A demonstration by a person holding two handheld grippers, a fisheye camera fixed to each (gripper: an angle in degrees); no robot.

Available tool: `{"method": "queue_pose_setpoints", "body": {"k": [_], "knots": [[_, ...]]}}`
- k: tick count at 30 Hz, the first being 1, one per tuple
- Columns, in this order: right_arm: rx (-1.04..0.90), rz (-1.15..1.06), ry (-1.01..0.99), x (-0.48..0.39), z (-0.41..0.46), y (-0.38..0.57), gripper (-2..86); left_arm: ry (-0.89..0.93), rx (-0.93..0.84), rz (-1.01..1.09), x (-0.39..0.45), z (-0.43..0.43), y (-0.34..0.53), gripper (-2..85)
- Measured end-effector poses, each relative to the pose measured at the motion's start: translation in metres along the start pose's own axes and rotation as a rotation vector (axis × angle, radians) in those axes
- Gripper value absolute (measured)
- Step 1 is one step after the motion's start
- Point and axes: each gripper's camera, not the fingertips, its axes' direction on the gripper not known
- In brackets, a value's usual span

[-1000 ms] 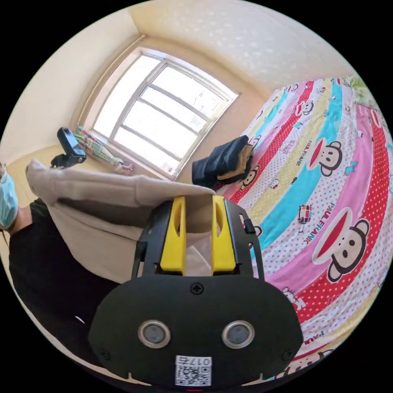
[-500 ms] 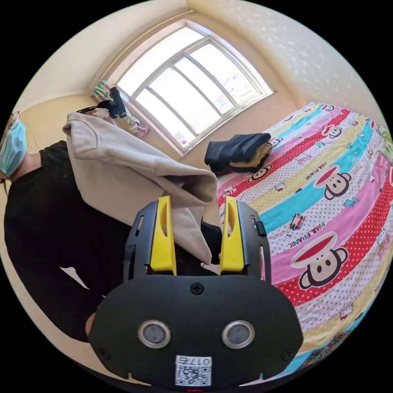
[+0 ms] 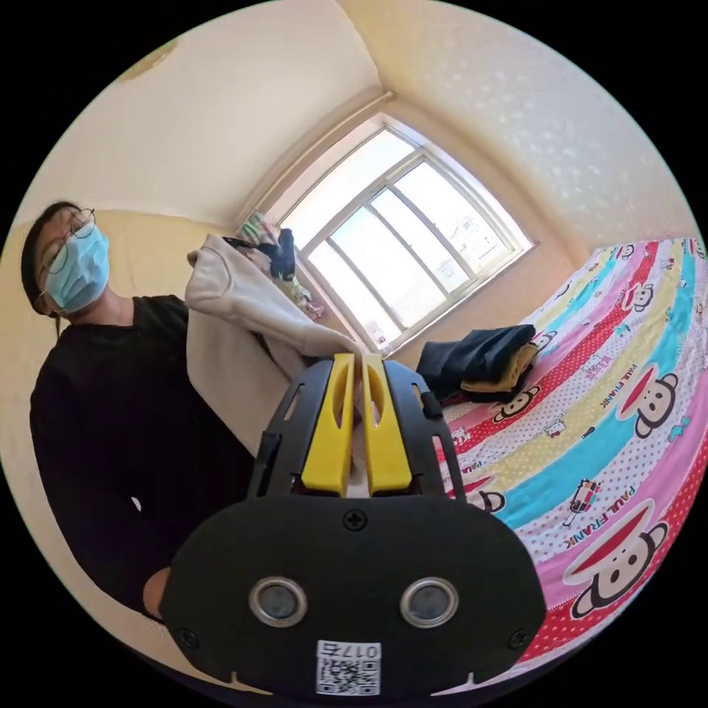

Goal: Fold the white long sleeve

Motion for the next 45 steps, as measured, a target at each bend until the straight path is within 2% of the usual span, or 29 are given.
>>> {"method": "queue_pose_setpoints", "body": {"k": [2, 4, 5, 7, 10, 15, 20, 23, 28, 30, 33, 36, 38, 39, 40, 41, 42, 44, 45], "knots": [[0.177, -0.025, 0.132, -0.028, -0.052, -0.031, 2.4, -0.137, 0.044, -0.03, 0.014, -0.017, -0.007, 0.4], [0.295, -0.081, 0.255, -0.063, -0.089, -0.06, 2.2, -0.387, 0.087, -0.074, 0.036, -0.039, -0.013, 0.2], [0.35, -0.114, 0.331, -0.089, -0.109, -0.08, 2.1, -0.453, 0.093, -0.097, 0.04, -0.044, -0.015, 0.1], [0.409, -0.181, 0.426, -0.128, -0.127, -0.106, 2.1, -0.747, 0.106, -0.178, 0.057, -0.062, -0.021, -0.3], [0.477, -0.269, 0.508, -0.182, -0.129, -0.139, 2.1, -0.988, 0.151, -0.272, 0.064, -0.078, -0.023, -0.6], [0.55, -0.376, 0.505, -0.238, -0.112, -0.171, 2.0, -1.117, 0.198, -0.342, 0.059, -0.087, -0.026, -0.9], [0.558, -0.438, 0.577, -0.283, -0.097, -0.181, 1.9, -1.208, 0.233, -0.202, 0.076, -0.067, -0.055, -0.9], [0.583, -0.483, 0.629, -0.309, -0.09, -0.176, 1.9, -1.278, 0.205, -0.037, 0.094, -0.033, -0.084, -0.8], [0.657, -0.483, 0.707, -0.338, -0.087, -0.178, 2.0, -1.588, 0.104, 0.272, 0.109, 0.031, -0.135, -0.3], [0.686, -0.429, 0.753, -0.336, -0.087, -0.184, 2.1, -1.653, 0.091, 0.336, 0.101, 0.037, -0.145, -0.2], [0.688, -0.341, 0.893, -0.31, -0.086, -0.196, 2.1, -1.762, 0.091, 0.316, 0.068, 0.013, -0.157, 0.0], [0.613, -0.195, 1.073, -0.24, -0.09, -0.219, 2.2, -1.807, 0.043, 0.127, 0.008, -0.063, -0.165, 0.4], [0.458, -0.057, 1.233, -0.139, -0.1, -0.244, 2.1, -1.843, -0.011, -0.039, -0.045, -0.13, -0.161, 0.8], [0.417, -0.015, 1.264, -0.107, -0.104, -0.25, 2.1, -1.857, -0.053, -0.195, -0.088, -0.183, -0.154, 1.3], [0.322, 0.062, 1.328, -0.037, -0.112, -0.258, 2.1, -1.859, -0.075, -0.366, -0.129, -0.24, -0.14, 1.9], [0.211, 0.169, 1.361, 0.038, -0.12, -0.26, 2.0, -1.861, -0.08, -0.453, -0.146, -0.268, -0.131, 2.5], [0.158, 0.239, 1.357, 0.074, -0.126, -0.259, 2.0, -1.857, -0.036, -0.642, -0.171, -0.318, -0.112, 3.6], [0.026, 0.502, 1.274, 0.183, -0.146, -0.235, 1.6, -1.829, 0.033, -0.763, -0.183, -0.37, -0.083, 4.1], [0.011, 0.551, 1.247, 0.2, -0.149, -0.226, 1.5, -1.834, 0.065, -0.853, -0.18, -0.395, -0.064, 4.6]]}}
